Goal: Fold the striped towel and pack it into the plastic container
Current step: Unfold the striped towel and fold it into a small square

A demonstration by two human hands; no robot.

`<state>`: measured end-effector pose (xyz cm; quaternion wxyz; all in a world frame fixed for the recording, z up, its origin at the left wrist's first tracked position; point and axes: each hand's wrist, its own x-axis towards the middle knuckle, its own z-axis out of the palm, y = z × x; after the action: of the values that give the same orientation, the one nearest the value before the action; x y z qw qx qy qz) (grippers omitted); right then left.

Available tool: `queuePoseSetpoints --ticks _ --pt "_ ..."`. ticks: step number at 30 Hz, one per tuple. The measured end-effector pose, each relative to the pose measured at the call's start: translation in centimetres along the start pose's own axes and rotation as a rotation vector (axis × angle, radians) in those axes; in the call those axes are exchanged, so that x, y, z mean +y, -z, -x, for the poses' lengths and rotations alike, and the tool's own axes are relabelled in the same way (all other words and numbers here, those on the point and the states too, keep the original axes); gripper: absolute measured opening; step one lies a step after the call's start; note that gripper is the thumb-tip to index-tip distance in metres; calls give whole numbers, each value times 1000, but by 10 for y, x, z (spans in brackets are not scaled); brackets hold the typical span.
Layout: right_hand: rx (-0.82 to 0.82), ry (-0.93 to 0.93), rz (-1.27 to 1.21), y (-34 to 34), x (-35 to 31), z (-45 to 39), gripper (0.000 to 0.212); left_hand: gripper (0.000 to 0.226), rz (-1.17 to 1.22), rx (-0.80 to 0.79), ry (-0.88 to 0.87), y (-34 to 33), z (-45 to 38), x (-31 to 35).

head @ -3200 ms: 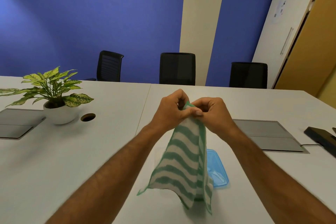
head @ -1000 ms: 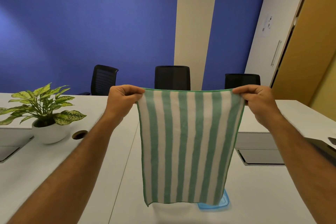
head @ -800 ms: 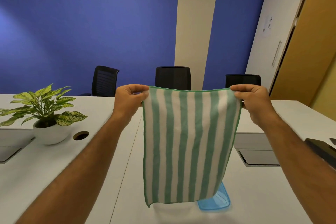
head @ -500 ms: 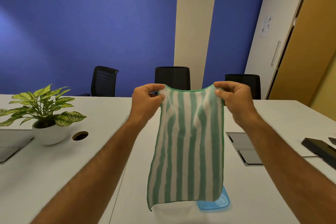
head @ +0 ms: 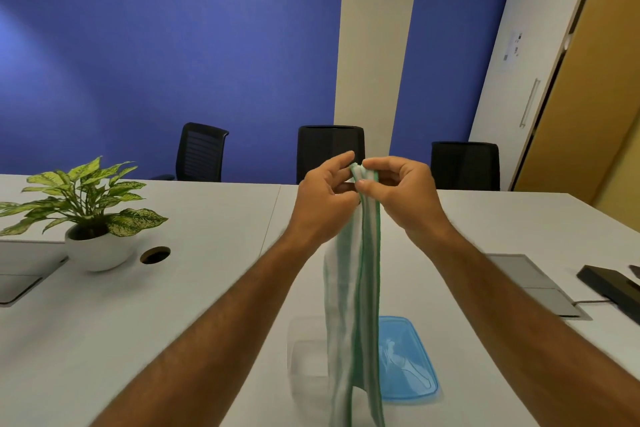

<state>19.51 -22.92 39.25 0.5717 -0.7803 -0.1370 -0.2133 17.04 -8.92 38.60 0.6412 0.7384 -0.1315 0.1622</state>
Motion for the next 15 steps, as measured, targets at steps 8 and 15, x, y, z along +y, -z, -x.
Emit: queuePoseSetpoints --ticks 8,15 --pt "16 68 105 -5 -2 3 29 94 -41 -93 -29 0 7 3" --pt "88 26 47 -3 -3 2 17 94 82 -98 -41 1 12 -1"
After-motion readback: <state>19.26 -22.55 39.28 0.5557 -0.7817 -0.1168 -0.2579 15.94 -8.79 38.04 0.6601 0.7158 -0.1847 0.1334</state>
